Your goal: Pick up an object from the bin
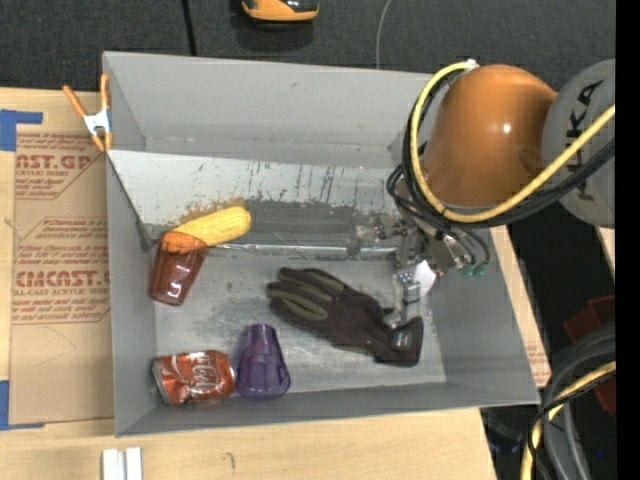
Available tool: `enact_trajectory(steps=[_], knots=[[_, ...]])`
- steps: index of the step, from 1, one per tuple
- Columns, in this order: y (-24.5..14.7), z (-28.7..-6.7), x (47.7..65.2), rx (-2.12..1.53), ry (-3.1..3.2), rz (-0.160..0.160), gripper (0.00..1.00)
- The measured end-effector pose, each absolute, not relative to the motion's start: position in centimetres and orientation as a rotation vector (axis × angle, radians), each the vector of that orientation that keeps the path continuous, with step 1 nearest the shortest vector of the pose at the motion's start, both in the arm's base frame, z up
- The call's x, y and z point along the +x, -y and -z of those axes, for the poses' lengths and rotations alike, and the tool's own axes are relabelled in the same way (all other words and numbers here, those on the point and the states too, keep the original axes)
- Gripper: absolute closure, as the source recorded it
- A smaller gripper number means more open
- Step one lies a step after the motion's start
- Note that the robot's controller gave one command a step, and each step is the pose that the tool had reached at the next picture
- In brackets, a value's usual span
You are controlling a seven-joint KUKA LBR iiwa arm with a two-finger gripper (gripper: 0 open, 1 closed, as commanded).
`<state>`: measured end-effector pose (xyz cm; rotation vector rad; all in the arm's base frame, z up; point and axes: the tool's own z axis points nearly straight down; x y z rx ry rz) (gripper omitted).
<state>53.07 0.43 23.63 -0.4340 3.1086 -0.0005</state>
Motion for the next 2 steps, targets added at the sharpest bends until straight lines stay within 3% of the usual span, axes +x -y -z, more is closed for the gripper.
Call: enact_trajectory(steps=[1, 2], knots=[[-0.4, -23.6, 53.1, -0.434, -3.109, 0.000, 0.00], [-1.5, -22.0, 51.3, -0.493, -3.098, 0.002, 0.00]])
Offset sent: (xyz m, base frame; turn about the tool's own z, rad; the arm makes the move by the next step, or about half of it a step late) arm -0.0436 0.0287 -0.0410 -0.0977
